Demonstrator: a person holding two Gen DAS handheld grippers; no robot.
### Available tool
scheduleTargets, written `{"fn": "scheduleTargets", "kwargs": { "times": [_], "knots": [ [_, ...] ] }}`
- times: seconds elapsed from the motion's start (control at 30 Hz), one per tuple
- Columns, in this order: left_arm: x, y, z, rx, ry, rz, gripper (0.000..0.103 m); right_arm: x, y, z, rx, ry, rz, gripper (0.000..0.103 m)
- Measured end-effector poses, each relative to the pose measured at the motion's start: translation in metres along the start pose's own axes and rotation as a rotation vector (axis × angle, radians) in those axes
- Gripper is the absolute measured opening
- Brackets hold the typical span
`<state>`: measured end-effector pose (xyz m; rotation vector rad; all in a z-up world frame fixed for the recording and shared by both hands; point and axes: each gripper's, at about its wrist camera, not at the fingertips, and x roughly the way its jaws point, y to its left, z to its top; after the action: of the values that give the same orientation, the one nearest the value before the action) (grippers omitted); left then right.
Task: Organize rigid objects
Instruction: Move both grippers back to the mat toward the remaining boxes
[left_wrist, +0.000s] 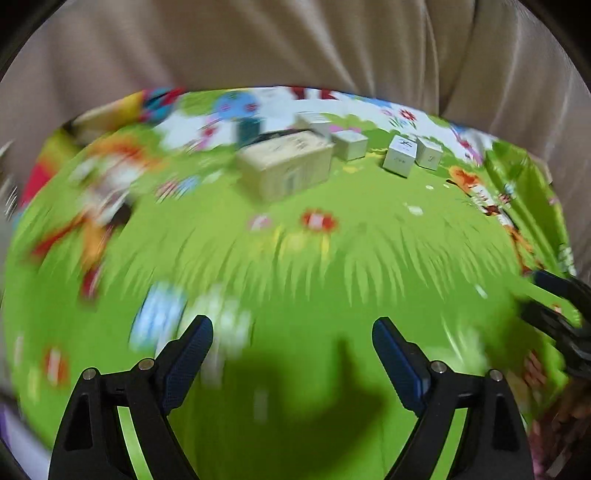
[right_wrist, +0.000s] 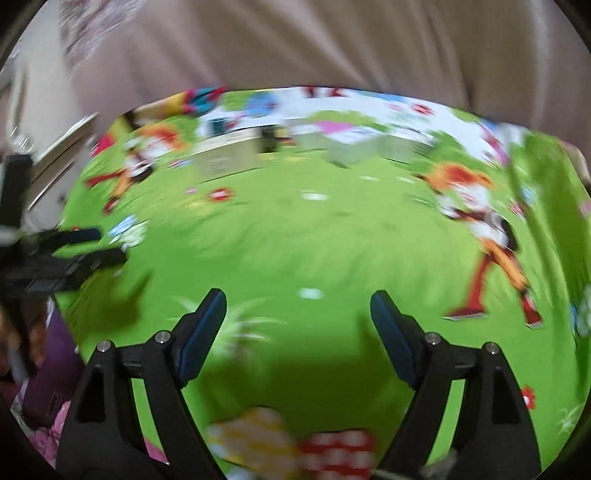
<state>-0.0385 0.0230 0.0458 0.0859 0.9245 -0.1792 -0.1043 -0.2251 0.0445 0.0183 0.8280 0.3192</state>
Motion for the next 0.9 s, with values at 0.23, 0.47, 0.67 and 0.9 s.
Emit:
{"fn": "scheduleTargets", "kwargs": {
  "times": [0.23,0.47,0.67,0.9],
  "knots": [
    [0.078,0.002,0.089,0.369,0.014,0.037,0.089,0.010,-0.040,-0.004,0.026,0.043,-0.043,0.083],
    [0.109,-0.005,0.095,0.276,0.029,-0.073,0.033,0.051,-0.045,0.013,0.077,0.101,-0.012,0.085],
    [0.064,-0.027,0.041,0.122,0.005,-0.137,0.014,0.100,-0.053,0.072,0.225,0.093,0.022,0.086],
    [0.032,-0.030,-0.007,0.169,-0.085,-0.073,0.090,0.170,-0.071,0.154,0.581,0.044,-0.027,0.087]
  ]
}}
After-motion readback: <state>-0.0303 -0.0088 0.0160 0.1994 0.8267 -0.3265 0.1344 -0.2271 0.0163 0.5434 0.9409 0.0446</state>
